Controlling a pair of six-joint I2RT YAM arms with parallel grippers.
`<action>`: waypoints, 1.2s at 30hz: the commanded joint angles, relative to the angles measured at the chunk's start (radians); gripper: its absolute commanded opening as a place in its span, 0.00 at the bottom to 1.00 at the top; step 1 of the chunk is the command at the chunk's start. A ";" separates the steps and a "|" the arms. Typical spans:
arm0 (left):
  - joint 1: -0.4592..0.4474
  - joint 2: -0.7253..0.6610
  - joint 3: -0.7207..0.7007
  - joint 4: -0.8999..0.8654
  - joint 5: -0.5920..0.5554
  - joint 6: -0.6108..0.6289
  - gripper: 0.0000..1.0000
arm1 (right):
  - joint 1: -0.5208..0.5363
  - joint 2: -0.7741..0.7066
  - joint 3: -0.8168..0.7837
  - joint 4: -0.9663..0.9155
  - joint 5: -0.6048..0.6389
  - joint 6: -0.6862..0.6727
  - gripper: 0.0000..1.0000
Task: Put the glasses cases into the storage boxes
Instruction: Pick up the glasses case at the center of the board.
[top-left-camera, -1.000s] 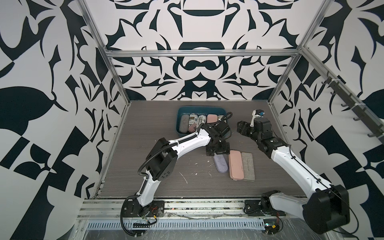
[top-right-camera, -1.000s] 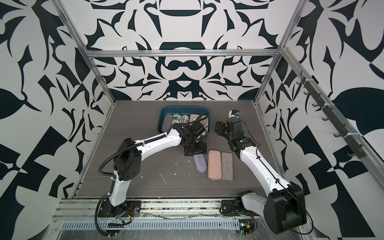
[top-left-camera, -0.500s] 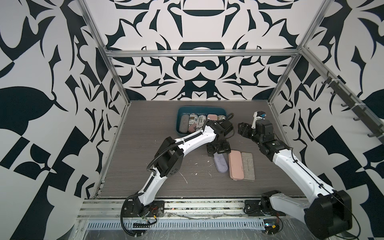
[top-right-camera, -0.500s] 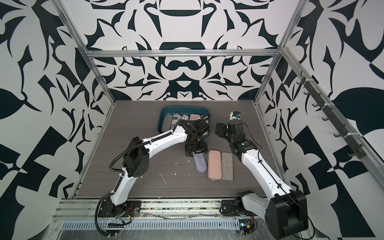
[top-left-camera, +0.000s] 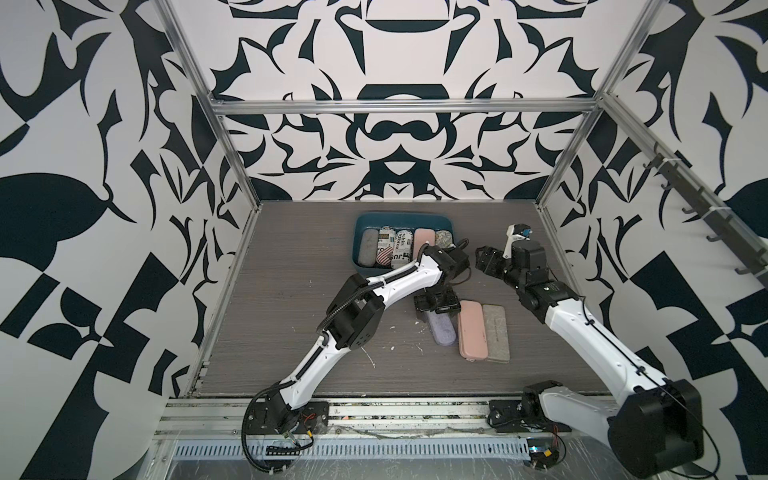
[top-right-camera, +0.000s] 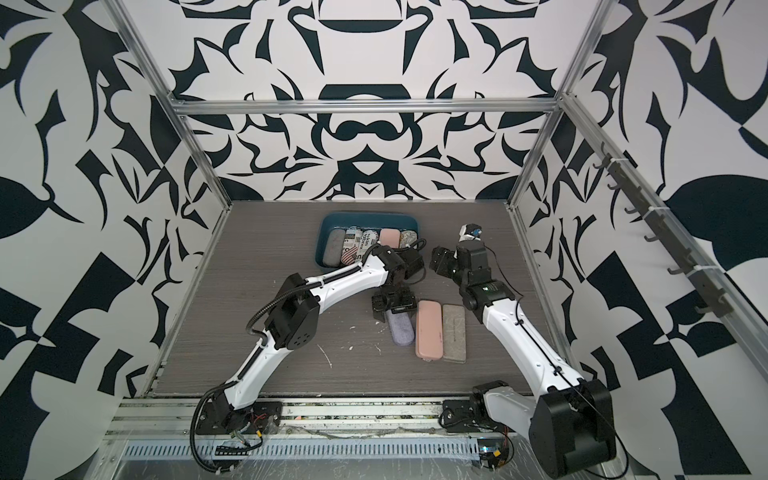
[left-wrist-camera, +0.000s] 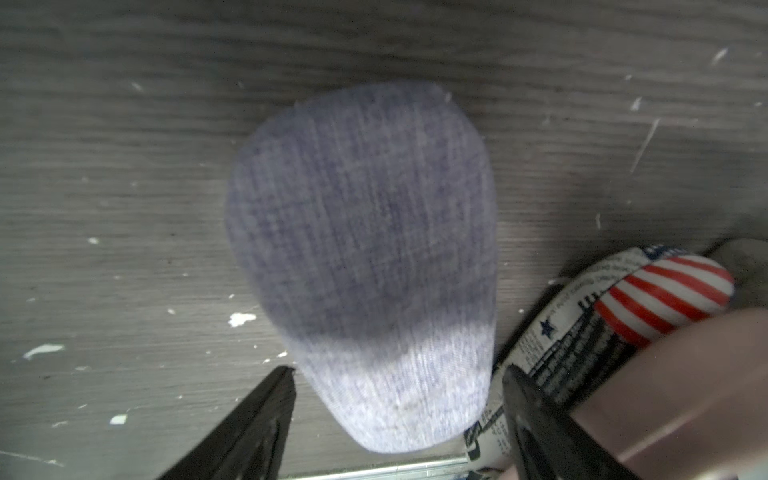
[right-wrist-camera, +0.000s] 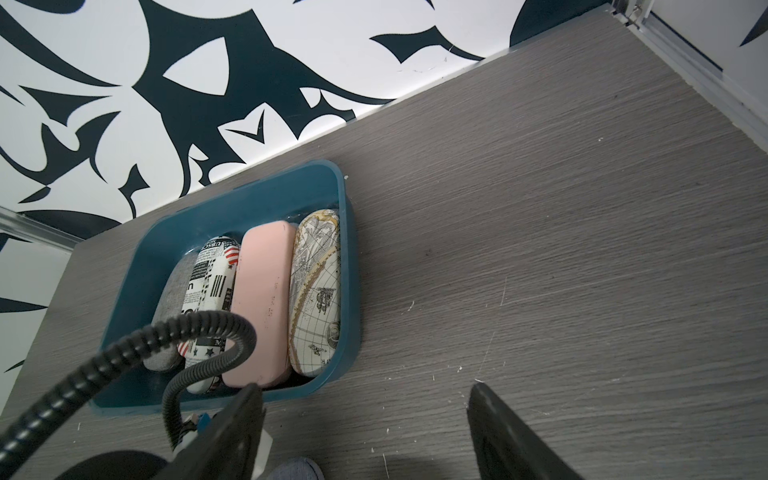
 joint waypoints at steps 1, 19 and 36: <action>0.002 0.038 0.041 -0.081 -0.008 -0.017 0.82 | -0.005 0.001 -0.005 0.050 -0.008 0.009 0.80; 0.032 0.072 0.000 -0.066 0.048 0.026 0.75 | -0.012 0.025 -0.007 0.057 -0.015 0.013 0.80; 0.042 -0.091 -0.175 -0.027 0.029 0.087 0.54 | -0.018 0.038 -0.006 0.053 -0.014 0.009 0.80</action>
